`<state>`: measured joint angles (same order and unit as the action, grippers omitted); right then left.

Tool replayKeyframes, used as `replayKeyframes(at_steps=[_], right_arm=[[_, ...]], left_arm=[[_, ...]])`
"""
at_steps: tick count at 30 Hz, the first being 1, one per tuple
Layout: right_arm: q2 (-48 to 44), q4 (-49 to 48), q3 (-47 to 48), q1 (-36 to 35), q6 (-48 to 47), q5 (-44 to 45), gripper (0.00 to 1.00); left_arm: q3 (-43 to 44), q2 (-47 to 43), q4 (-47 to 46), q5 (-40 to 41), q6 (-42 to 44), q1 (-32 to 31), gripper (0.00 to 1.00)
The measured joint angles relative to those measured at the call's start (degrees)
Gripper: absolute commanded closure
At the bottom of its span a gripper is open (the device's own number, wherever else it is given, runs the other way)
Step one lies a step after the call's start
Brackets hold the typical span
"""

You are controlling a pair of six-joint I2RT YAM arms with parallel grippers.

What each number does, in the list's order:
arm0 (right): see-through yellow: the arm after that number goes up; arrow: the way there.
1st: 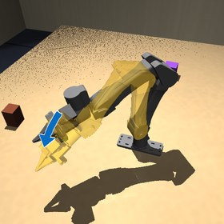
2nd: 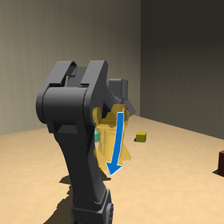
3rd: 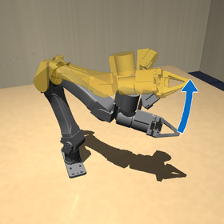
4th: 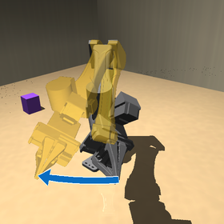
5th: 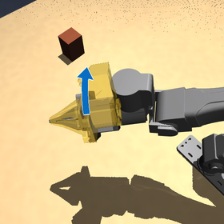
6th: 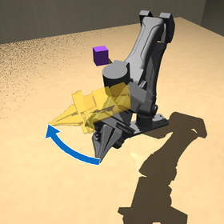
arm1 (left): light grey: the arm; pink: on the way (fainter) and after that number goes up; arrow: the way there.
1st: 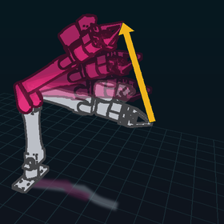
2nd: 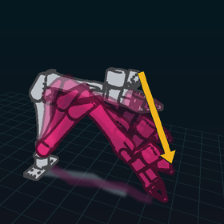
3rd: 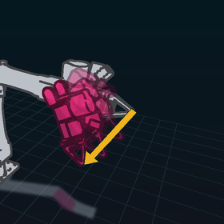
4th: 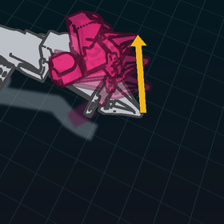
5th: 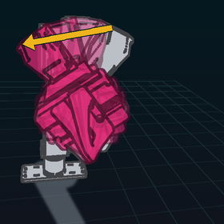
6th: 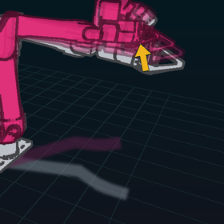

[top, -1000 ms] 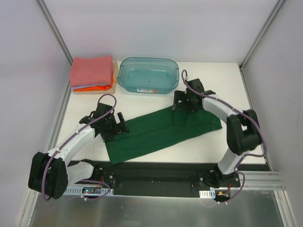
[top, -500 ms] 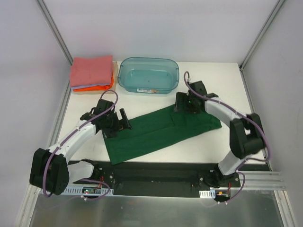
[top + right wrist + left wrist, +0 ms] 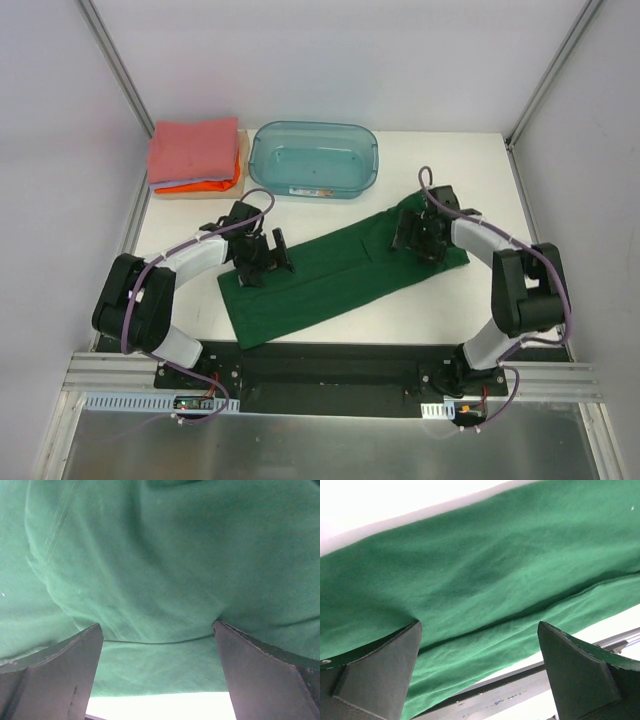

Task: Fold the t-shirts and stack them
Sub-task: Rotate the tshirt 75 degrees, then grab the bottom of the folded rectangular tshirt with both arms

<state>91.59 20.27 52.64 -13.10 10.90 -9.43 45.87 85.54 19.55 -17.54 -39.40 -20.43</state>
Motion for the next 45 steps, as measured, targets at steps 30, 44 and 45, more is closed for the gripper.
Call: replayKeyframes(at_steps=[30,44,45], right_arm=[[45.20,21.35,68.94,16.26,-13.35,-5.95,0.04],[-29.97,-5.55,6.47,-5.68,-16.81,-2.54,0.04],[-31.71,-5.55,3.87,-8.41,-16.35,-1.77,0.04]], left_arm=[[12.70,18.23,-19.37,-15.74,-13.92,-21.38,0.01],[-1.38,-11.32,-11.45,-4.87,-6.25,-19.76,0.01],[-2.47,-11.30,-10.38,-4.24,-6.01,-19.30,0.01]])
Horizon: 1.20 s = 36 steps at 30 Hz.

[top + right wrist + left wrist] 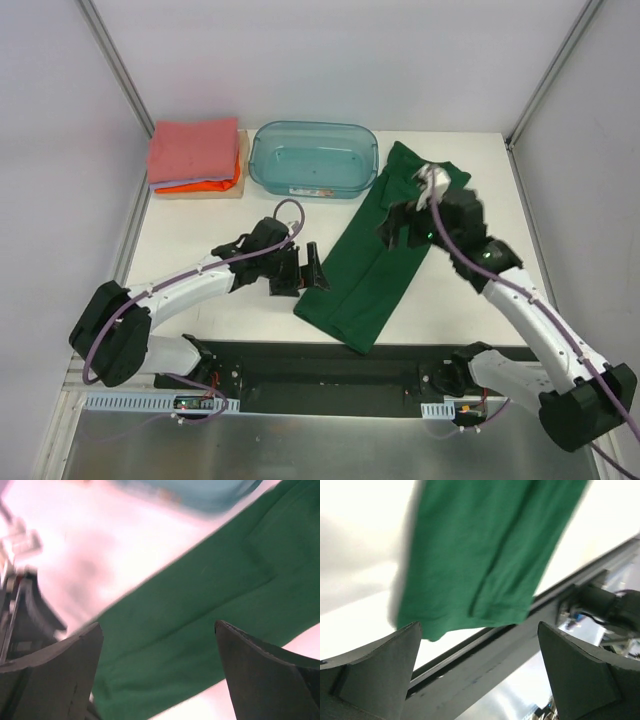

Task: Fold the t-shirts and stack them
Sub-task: Grab the bottom of the folded rectangular tshirt with both arms

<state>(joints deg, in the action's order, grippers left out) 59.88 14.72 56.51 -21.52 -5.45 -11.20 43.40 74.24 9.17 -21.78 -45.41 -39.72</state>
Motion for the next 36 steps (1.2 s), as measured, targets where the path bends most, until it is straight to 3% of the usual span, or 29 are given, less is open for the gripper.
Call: replayKeyframes(at_steps=[2,4,10,11,15,20,26,34,36], right_arm=[[-2.49,0.37,-6.03,-6.51,1.09,1.44,0.04],[-3.61,2.58,-12.33,-13.07,2.34,2.54,0.04],[-3.13,11.58,-18.23,-29.07,7.54,8.59,0.02],[-2.58,11.82,-18.23,-31.74,8.37,9.70,0.01],[1.81,11.98,-18.14,-40.98,10.88,14.38,0.07],[11.41,13.00,-15.30,-49.51,12.87,20.09,0.24],[20.52,13.73,-10.19,-55.76,14.51,26.01,0.36],[26.05,15.34,-9.68,-56.85,15.78,26.77,0.48],[26.97,15.80,-9.68,-56.94,16.00,27.28,0.57]], left_arm=[[-2.25,0.48,1.68,1.20,0.20,0.70,0.01],[-4.13,1.44,3.37,1.79,0.35,1.22,0.07],[-5.09,6.36,4.85,3.02,1.09,1.20,0.40],[-5.09,7.17,4.85,2.89,1.07,1.22,0.50],[-5.01,9.07,4.17,2.86,1.01,1.22,0.71],[-4.98,10.32,3.52,2.82,0.92,1.22,0.88],[-4.98,10.64,2.95,2.43,0.83,1.22,1.00],[-4.76,11.19,2.64,1.86,0.83,1.22,1.00],[-4.50,11.58,2.62,1.40,0.81,1.22,1.00]])
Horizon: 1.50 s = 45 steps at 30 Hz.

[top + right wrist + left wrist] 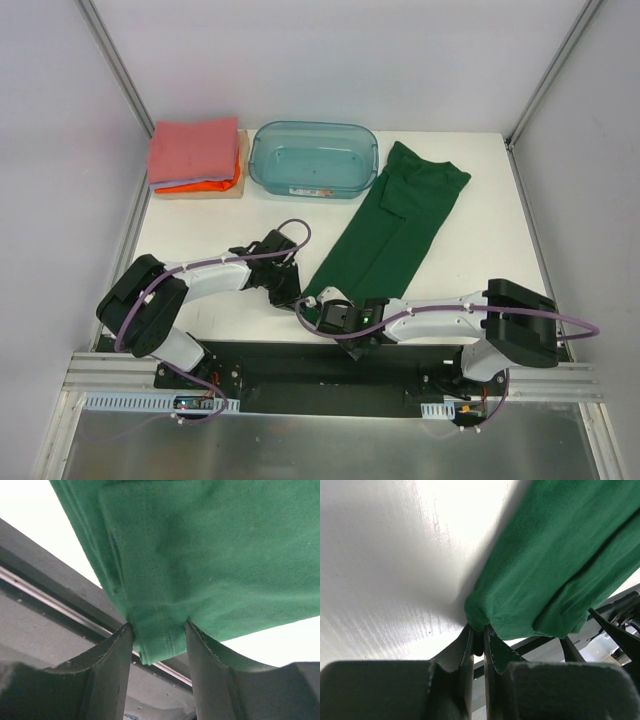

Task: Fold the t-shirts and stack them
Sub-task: Grab the bottom of the folded rectangular tshirt with both arms, then fold the folded rectangular tshirt in 1/3 of the way

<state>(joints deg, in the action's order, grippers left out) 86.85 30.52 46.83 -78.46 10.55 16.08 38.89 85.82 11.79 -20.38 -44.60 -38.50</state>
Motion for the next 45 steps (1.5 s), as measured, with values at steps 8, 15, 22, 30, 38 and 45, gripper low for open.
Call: replayKeyframes(at_steps=[8,15,22,30,38,45], right_arm=[[1.92,1.86,1.18,-0.50,1.38,3.04,0.84],[0.55,-1.01,1.42,-0.17,-1.44,-1.53,0.93],[-2.34,-8.07,1.86,-0.15,-4.96,-14.16,0.94],[-3.13,-15.26,1.92,-0.15,-6.60,-27.17,0.94],[-8.09,-14.88,1.90,3.43,-6.84,-30.34,0.94],[-18.18,-7.08,0.66,15.89,-9.22,-25.20,0.94]], left_arm=[[0.26,0.31,0.02,-0.37,-0.20,0.39,1.00],[-2.32,-5.57,1.38,0.52,-0.96,3.15,1.00],[-4.50,-20.90,8.35,3.98,-1.03,5.60,1.00],[-5.57,-32.44,15.15,6.16,-1.20,5.60,1.00],[-1.68,-29.83,17.20,7.26,-1.20,5.60,1.00],[12.44,-16.28,12.17,7.13,-0.63,4.33,1.00]])
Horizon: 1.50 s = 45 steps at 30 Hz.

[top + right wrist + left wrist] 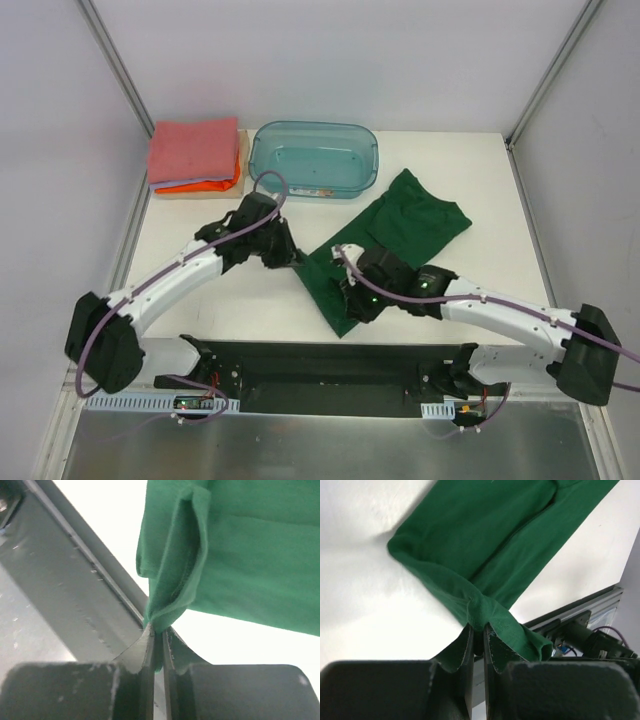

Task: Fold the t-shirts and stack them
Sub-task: Fold the folded rectangular tshirt in 1/3 of the way

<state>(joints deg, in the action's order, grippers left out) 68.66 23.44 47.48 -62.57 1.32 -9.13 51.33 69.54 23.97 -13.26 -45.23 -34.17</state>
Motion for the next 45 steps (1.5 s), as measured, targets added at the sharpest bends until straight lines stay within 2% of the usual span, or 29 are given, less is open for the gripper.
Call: replayKeyframes(at_steps=[6,12,17,31,39,41,42,44,45], right_arm=[[-6.40,5.70,-1.86,12.50,-3.13,5.99,0.94],[-6.40,6.86,-1.90,21.09,-6.01,9.40,0.94],[-4.02,5.90,-1.90,27.02,-7.48,8.85,0.94],[4.48,1.97,-1.90,32.96,-8.04,7.34,0.93],[9.01,-2.56,-1.90,34.69,-8.02,7.34,0.93],[10.08,-3.30,-1.88,34.84,-8.00,7.37,0.90],[10.43,-3.63,-1.88,34.93,-7.98,7.39,0.84],[10.67,-4.07,-1.88,35.08,-7.80,7.41,0.73],[10.67,-4.07,-1.88,35.12,-7.54,7.65,0.68]], left_arm=[[12.72,15.67,-3.67,-1.77,1.27,-1.05,1.00],[22.67,27.47,-5.25,-3.34,1.62,-1.51,1.00],[28.09,33.33,-5.66,-4.48,2.27,-1.51,1.00],[37.00,44.68,-5.31,-5.22,4.39,-1.42,1.00],[37.66,46.10,-4.85,-2.34,4.59,-1.25,1.00],[38.01,46.29,-4.66,-2.21,4.74,-1.09,0.96],[38.36,46.51,-4.55,-2.25,4.87,-1.01,0.92],[38.88,47.15,-4.50,-2.34,5.31,-0.92,0.78],[39.08,47.45,-4.55,-2.56,5.64,-0.92,0.66]])
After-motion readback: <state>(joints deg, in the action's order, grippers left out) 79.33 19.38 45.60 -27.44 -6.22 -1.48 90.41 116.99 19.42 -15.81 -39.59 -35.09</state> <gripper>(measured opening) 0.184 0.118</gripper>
